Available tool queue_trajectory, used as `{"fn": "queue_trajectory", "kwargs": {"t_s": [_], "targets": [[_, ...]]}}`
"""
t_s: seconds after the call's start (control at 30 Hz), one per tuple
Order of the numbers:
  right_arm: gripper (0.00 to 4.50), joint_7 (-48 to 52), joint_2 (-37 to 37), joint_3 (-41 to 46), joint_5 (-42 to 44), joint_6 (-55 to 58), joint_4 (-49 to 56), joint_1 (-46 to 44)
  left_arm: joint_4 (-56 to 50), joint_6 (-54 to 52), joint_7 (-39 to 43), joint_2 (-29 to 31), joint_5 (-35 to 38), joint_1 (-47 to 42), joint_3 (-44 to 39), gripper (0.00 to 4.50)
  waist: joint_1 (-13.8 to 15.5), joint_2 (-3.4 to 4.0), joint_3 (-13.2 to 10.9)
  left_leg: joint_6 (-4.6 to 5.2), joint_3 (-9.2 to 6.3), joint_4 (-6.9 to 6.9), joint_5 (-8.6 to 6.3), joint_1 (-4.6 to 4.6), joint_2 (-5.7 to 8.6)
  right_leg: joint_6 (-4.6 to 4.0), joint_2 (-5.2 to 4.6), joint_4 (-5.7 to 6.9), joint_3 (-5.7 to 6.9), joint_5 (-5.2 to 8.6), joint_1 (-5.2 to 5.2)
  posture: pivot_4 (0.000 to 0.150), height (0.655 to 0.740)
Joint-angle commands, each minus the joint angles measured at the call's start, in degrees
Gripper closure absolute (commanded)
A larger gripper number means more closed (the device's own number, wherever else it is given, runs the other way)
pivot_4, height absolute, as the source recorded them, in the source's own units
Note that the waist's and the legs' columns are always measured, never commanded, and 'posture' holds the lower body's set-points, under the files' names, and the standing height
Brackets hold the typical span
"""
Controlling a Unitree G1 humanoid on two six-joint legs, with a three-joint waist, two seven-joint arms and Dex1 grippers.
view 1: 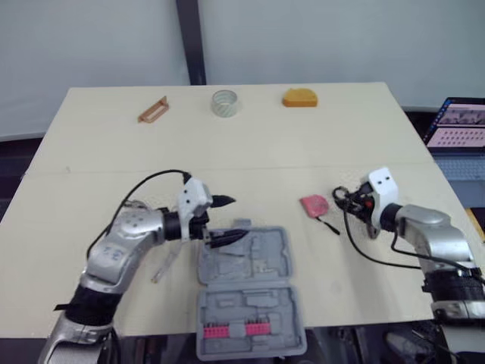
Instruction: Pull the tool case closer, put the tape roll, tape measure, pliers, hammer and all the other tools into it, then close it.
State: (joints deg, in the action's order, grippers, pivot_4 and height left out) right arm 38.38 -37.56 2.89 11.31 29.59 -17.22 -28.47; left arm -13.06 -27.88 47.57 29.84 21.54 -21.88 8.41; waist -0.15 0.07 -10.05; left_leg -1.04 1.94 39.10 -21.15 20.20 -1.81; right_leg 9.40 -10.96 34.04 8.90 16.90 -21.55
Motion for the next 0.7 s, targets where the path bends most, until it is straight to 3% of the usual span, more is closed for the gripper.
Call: {"fn": "queue_trajectory", "kwargs": {"t_s": [0.03,0.3,0.4,0.5,0.53,0.7], "targets": [[4.47,-1.0,0.7,0.4,-1.3,-2.8,-2.7,-2.1,-0.3,2.0,-0.4,-1.2,-1.6,-0.7,1.2,0.00,0.0,0.00,0.0,0.00,0.00,0.00,0.00,0.00,0.00,0.00,0.00,-0.01,0.00,0.00,0.00,0.150,0.7400],[4.47,-2.8,2.4,1.5,-2.4,-5.1,-8.2,-4.8,-0.3,2.7,-0.9,-3.3,-3.2,-0.6,2.8,0.00,0.0,0.00,0.0,0.01,0.00,0.02,0.01,0.02,0.00,0.01,0.00,-0.01,-0.01,0.00,0.00,0.150,0.7400],[3.62,-2.6,2.6,1.3,-2.4,-5.3,-8.4,-5.0,-0.4,2.9,-1.1,-4.0,-3.8,-0.4,3.3,0.00,0.0,0.00,0.0,0.01,-0.01,0.02,0.01,0.01,0.00,0.01,0.00,0.00,0.00,0.00,0.00,0.150,0.7400],[1.99,-2.8,2.8,1.4,-2.4,-5.7,-9.0,-5.2,-0.2,3.0,-1.1,-4.5,-4.2,-0.5,3.5,0.00,0.0,0.00,0.0,0.01,-0.01,0.02,0.01,0.02,0.00,0.01,0.00,-0.01,0.00,0.00,0.00,0.150,0.7400],[1.68,-2.5,2.8,1.4,-2.3,-5.6,-9.2,-5.2,-0.2,3.1,-1.2,-4.6,-4.2,-0.5,3.6,0.00,0.0,0.00,0.0,0.01,0.00,0.02,0.01,0.01,0.00,0.01,0.00,0.00,0.00,0.00,0.00,0.150,0.7400],[1.68,-2.3,3.1,1.5,-1.9,-5.4,-9.0,-5.4,0.3,3.3,-1.2,-5.2,-4.5,-0.7,4.1,0.00,0.0,0.00,0.0,0.01,0.00,0.02,0.01,0.01,0.00,0.01,0.00,0.00,0.00,0.00,0.00,0.150,0.7400]]}}
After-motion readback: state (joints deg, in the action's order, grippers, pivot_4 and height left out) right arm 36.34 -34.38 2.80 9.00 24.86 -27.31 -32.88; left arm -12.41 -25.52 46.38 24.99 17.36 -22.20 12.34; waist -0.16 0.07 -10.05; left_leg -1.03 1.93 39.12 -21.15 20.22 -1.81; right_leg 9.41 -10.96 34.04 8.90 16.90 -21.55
